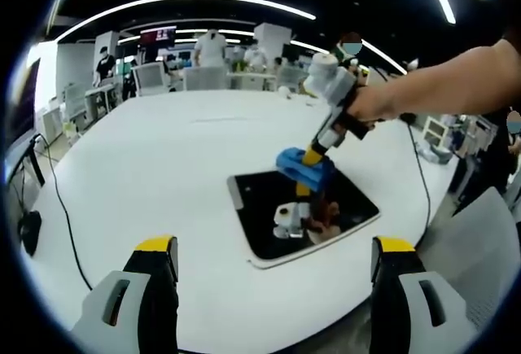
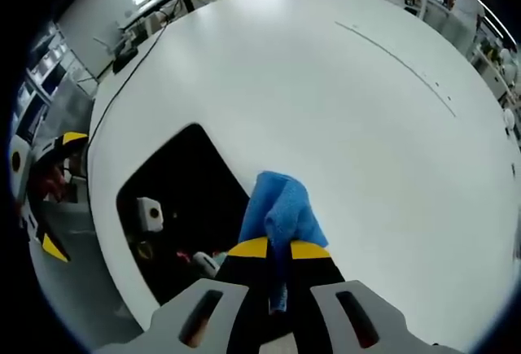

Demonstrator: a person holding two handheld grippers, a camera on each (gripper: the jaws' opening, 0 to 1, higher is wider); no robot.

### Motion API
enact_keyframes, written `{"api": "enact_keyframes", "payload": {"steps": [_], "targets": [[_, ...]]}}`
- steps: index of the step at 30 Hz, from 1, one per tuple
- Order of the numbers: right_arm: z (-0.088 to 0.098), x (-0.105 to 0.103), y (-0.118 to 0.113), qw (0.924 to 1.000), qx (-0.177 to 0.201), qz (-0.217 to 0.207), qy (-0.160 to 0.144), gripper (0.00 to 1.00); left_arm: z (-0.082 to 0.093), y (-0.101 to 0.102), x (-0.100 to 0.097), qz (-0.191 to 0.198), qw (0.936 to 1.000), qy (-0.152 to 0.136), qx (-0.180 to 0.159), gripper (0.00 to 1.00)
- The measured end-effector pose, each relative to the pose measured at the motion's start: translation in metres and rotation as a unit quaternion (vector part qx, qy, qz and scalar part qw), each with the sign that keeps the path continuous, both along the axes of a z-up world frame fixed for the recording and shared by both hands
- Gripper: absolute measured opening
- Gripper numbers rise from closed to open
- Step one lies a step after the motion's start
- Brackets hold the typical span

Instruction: Wipe the mirror surface with the cleaning cloth until all visible marks leave the cleaned area.

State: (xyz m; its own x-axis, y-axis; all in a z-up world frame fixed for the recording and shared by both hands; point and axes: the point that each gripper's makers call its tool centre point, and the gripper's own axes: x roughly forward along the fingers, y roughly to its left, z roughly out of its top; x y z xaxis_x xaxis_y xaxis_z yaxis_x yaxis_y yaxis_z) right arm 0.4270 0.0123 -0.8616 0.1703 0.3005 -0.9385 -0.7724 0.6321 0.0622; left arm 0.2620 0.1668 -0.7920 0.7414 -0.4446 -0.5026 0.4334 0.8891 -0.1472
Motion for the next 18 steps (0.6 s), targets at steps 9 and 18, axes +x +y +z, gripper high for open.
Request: {"api": "enact_keyframes", "payload": {"steps": [9, 18], "targets": [[0.001, -0.004, 0.002, 0.9995, -0.01, -0.009, -0.028, 0.01, -0.006, -0.002, -0.005, -0.007, 0.9997, 0.023, -0.008, 0.99], [0.003, -0.005, 0.0, 0.9984, 0.005, -0.038, -0.043, 0.01, 0.001, 0.002, -0.002, -0.001, 1.0, -0.002, 0.003, 1.0]]}}
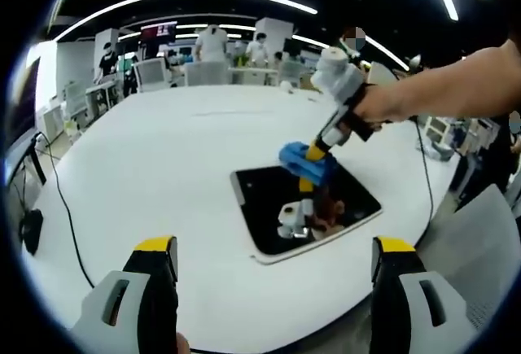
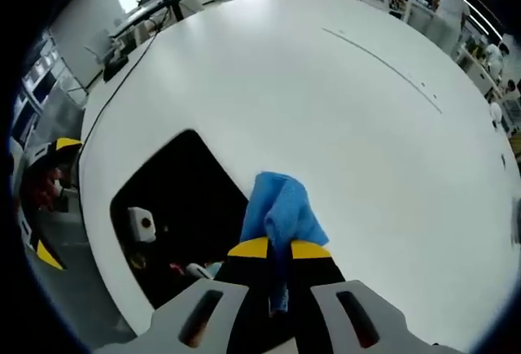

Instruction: Wipe the mirror surface with the cleaning cloth until all visible marks leave the cleaned area.

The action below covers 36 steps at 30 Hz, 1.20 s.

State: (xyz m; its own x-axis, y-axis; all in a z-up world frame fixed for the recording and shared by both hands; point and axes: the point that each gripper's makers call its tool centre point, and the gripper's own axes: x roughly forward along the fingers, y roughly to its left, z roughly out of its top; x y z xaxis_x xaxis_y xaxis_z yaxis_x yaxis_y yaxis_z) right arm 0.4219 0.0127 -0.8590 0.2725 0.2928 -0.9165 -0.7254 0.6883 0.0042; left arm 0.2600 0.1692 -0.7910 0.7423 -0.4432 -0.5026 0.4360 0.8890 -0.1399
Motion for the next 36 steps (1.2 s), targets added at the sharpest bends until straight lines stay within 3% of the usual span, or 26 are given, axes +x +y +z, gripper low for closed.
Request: {"api": "enact_keyframes", "payload": {"steps": [10, 28, 36], "targets": [[0.004, -0.011, 0.002, 0.9997, -0.009, -0.013, -0.02, 0.01, -0.001, 0.0, -0.001, 0.004, 0.9999, 0.008, -0.007, 1.0], [0.004, -0.032, 0.0, 0.9994, -0.01, -0.028, -0.017, 0.01, -0.003, 0.0, -0.001, 0.002, 0.9999, 0.01, -0.004, 0.99], [0.004, -0.048, 0.001, 0.9993, -0.008, -0.028, -0.022, 0.01, -0.004, -0.003, -0.002, -0.001, 0.9996, 0.019, -0.02, 0.99]]}}
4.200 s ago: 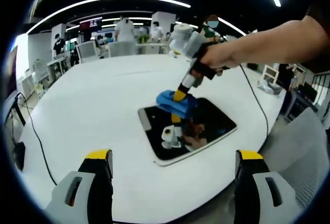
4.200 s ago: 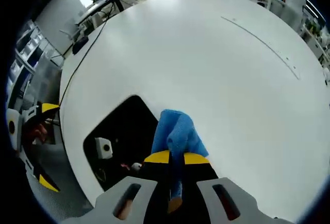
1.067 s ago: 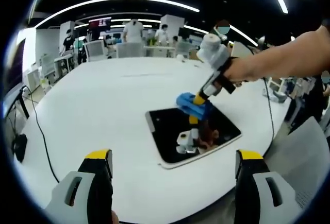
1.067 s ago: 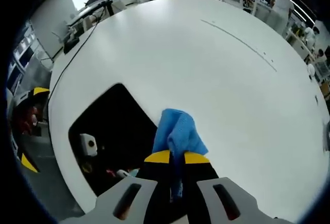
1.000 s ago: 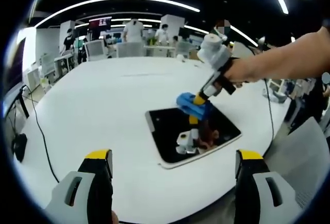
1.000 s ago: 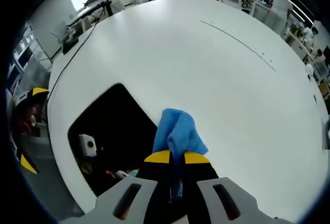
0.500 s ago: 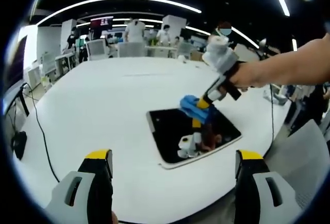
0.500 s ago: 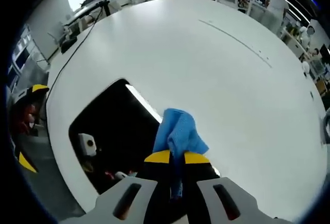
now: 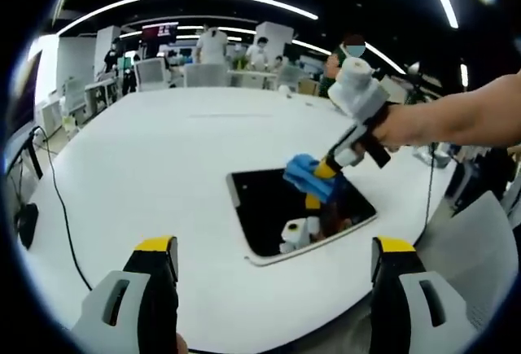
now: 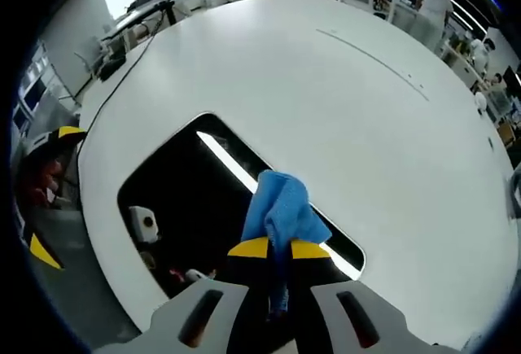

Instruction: Wipe the mirror surface with the cleaning cloth until all visible marks leave the cleaned area.

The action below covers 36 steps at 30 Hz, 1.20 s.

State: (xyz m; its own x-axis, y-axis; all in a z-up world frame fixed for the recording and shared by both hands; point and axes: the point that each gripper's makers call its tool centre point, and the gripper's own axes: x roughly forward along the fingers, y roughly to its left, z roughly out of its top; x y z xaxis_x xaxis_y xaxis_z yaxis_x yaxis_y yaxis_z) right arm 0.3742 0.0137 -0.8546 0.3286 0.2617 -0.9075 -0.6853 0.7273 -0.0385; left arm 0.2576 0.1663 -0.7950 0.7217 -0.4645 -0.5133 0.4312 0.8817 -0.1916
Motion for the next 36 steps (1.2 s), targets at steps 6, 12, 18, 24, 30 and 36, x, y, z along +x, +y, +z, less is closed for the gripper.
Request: {"api": "enact_keyframes", "payload": {"steps": [6, 12, 18, 24, 30, 36], "targets": [[0.0, -0.005, 0.0, 1.0, 0.003, 0.0, -0.001, 0.01, -0.001, -0.001, 0.0, -0.004, 1.0, 0.001, 0.0, 0.99], [-0.001, -0.013, 0.001, 1.0, 0.006, -0.003, -0.002, 0.01, -0.002, -0.002, -0.001, -0.008, 0.9999, 0.001, 0.006, 0.99], [0.0, -0.022, 0.001, 0.9999, 0.014, -0.005, -0.002, 0.01, -0.002, -0.001, -0.001, -0.007, 1.0, 0.002, 0.006, 0.99], [-0.001, -0.034, 0.003, 0.9999, 0.016, 0.003, -0.002, 0.01, -0.002, -0.001, -0.001, -0.005, 1.0, 0.002, 0.007, 0.99], [0.0, -0.045, 0.004, 0.9998, 0.015, 0.01, -0.003, 0.01, -0.002, -0.001, -0.001, -0.006, 0.9999, 0.002, 0.009, 0.99], [0.0, -0.057, 0.004, 0.9997, 0.015, 0.02, -0.004, 0.02, -0.003, -0.001, -0.001, -0.005, 0.9999, 0.003, 0.011, 0.99]]}}
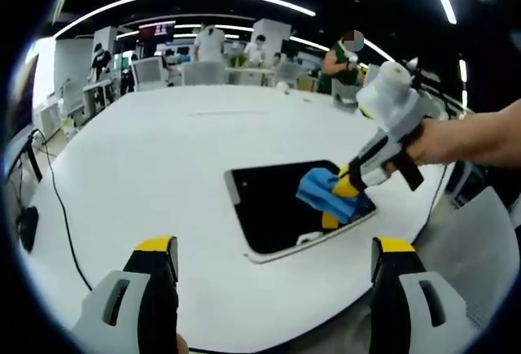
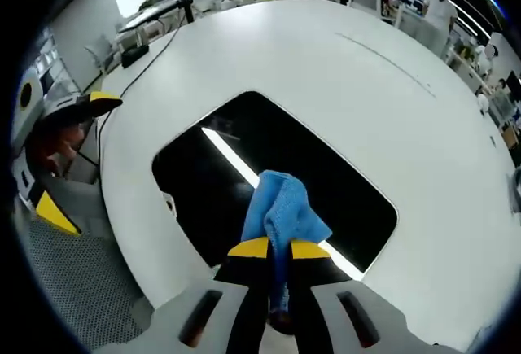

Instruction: Wipe the mirror surface with the cleaning cloth until all visible marks leave the cleaned area.

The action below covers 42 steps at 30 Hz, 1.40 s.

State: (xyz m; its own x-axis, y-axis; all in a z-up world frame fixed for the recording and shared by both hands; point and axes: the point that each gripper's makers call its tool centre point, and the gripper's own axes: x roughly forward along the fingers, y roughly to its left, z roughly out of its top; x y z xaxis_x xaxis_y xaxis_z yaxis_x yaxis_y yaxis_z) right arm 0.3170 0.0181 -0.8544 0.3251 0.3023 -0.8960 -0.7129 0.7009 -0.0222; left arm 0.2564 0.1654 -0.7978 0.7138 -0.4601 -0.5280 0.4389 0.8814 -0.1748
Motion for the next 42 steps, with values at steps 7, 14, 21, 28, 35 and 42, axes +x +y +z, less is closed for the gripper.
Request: {"api": "enact_keyframes", "payload": {"steps": [7, 14, 21, 28, 35, 42], "targets": [[0.0, -0.009, 0.0, 0.9999, 0.008, 0.001, 0.006, 0.02, 0.0, 0.001, 0.0, 0.0, 1.0, -0.001, 0.003, 0.99], [0.0, -0.019, 0.0, 0.9997, 0.005, 0.0, 0.024, 0.02, -0.001, 0.0, 0.0, -0.003, 1.0, 0.0, 0.004, 0.99], [0.0, -0.032, 0.001, 0.9989, -0.006, 0.008, 0.047, 0.02, 0.0, 0.0, 0.0, -0.004, 1.0, -0.001, 0.006, 0.99], [-0.001, -0.041, 0.001, 0.9975, -0.02, 0.019, 0.066, 0.02, 0.0, 0.001, 0.0, -0.004, 1.0, -0.003, 0.008, 0.99], [-0.001, -0.043, 0.0, 0.9963, -0.02, 0.019, 0.082, 0.02, 0.0, 0.001, 0.001, -0.004, 0.9999, -0.004, 0.01, 0.99], [-0.002, -0.043, 0.0, 0.9942, -0.018, 0.024, 0.103, 0.02, -0.003, 0.001, -0.001, -0.005, 0.9999, 0.005, 0.011, 0.99]]}}
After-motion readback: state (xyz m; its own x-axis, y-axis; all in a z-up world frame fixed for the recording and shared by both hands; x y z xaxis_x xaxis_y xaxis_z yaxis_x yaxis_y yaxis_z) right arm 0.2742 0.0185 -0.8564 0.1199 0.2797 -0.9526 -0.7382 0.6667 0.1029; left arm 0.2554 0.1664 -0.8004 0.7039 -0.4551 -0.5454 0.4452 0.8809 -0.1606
